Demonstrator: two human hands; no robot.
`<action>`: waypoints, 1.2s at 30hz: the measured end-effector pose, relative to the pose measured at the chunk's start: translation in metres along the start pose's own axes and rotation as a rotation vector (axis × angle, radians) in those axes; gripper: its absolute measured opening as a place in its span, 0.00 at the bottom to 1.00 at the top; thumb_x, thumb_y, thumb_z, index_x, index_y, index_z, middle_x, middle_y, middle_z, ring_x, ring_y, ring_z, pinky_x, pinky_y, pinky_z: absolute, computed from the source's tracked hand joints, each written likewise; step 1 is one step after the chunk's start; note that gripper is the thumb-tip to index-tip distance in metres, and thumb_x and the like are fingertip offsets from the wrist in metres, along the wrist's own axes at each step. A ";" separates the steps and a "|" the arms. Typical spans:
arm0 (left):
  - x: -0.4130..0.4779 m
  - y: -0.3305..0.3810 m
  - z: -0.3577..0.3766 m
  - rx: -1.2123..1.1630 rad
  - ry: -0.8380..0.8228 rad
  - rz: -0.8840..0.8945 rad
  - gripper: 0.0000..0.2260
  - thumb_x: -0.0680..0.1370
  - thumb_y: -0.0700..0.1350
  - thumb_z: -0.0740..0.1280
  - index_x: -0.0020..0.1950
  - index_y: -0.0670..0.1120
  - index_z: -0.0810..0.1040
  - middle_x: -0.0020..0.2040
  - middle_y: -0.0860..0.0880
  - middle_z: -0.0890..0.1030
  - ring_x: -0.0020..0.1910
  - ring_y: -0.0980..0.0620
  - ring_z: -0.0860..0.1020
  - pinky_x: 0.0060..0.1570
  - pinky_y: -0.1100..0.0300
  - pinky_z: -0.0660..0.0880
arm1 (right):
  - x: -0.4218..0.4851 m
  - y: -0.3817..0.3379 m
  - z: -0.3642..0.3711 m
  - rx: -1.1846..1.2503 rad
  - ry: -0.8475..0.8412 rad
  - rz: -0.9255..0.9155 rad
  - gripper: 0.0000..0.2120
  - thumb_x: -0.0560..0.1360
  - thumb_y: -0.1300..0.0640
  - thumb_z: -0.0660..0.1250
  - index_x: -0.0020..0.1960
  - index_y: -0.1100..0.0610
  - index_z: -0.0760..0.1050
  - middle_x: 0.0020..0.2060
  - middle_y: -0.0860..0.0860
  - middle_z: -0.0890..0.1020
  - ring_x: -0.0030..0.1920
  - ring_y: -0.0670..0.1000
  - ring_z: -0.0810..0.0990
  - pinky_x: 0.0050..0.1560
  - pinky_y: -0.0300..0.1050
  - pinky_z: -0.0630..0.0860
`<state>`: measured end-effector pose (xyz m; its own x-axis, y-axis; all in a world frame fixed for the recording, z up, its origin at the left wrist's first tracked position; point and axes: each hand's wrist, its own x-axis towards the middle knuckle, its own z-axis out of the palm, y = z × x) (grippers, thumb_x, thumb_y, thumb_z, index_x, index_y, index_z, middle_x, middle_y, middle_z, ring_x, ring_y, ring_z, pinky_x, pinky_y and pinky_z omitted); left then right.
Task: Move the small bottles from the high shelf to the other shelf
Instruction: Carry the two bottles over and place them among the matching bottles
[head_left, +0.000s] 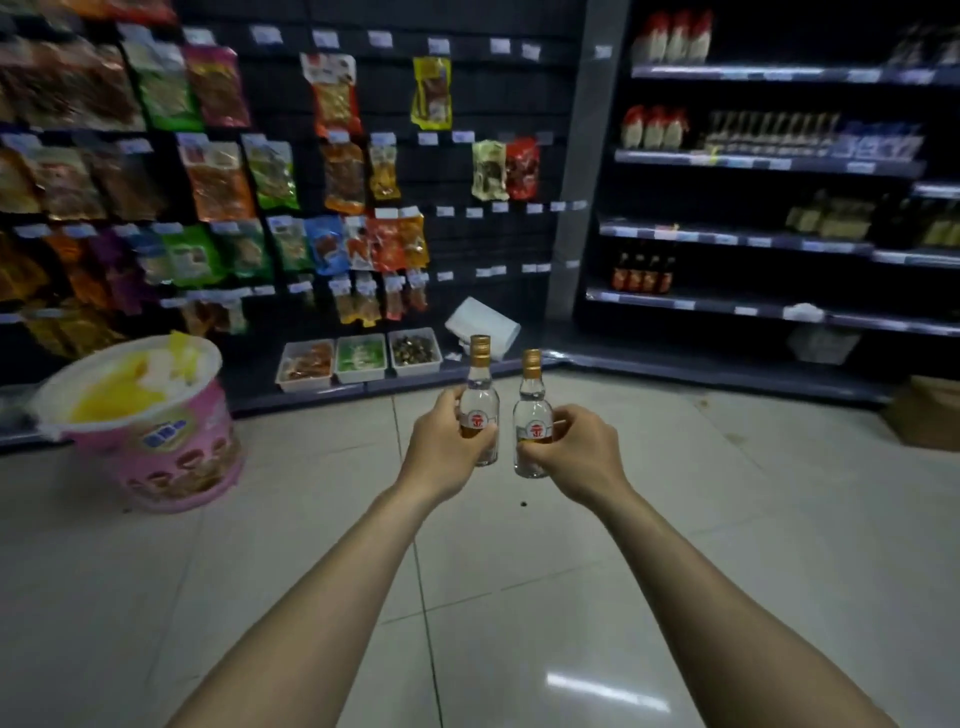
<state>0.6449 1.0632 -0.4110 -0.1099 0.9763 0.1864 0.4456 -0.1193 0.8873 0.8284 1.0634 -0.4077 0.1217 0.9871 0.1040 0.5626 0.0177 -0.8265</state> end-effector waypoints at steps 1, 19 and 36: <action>0.023 0.002 0.015 -0.006 -0.015 -0.012 0.19 0.73 0.49 0.75 0.57 0.62 0.69 0.42 0.63 0.79 0.42 0.75 0.77 0.30 0.79 0.69 | 0.023 0.008 -0.008 -0.001 0.017 0.020 0.15 0.64 0.53 0.82 0.47 0.50 0.81 0.38 0.44 0.85 0.37 0.42 0.84 0.31 0.31 0.77; 0.406 0.067 0.359 -0.007 -0.121 0.023 0.19 0.71 0.50 0.74 0.58 0.61 0.73 0.46 0.61 0.82 0.43 0.69 0.79 0.42 0.65 0.75 | 0.462 0.184 -0.179 0.103 0.096 0.112 0.14 0.63 0.54 0.82 0.44 0.46 0.79 0.37 0.41 0.85 0.38 0.39 0.84 0.35 0.31 0.77; 0.782 0.164 0.690 -0.099 -0.157 0.187 0.20 0.68 0.48 0.79 0.57 0.60 0.77 0.45 0.65 0.82 0.44 0.70 0.79 0.37 0.76 0.72 | 0.895 0.343 -0.357 0.120 0.174 0.085 0.12 0.66 0.55 0.82 0.46 0.47 0.82 0.37 0.43 0.87 0.38 0.35 0.83 0.31 0.27 0.74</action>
<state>1.2454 1.9316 -0.4105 0.1088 0.9507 0.2903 0.3549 -0.3099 0.8820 1.4221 1.8963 -0.4001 0.3100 0.9436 0.1166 0.4440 -0.0353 -0.8953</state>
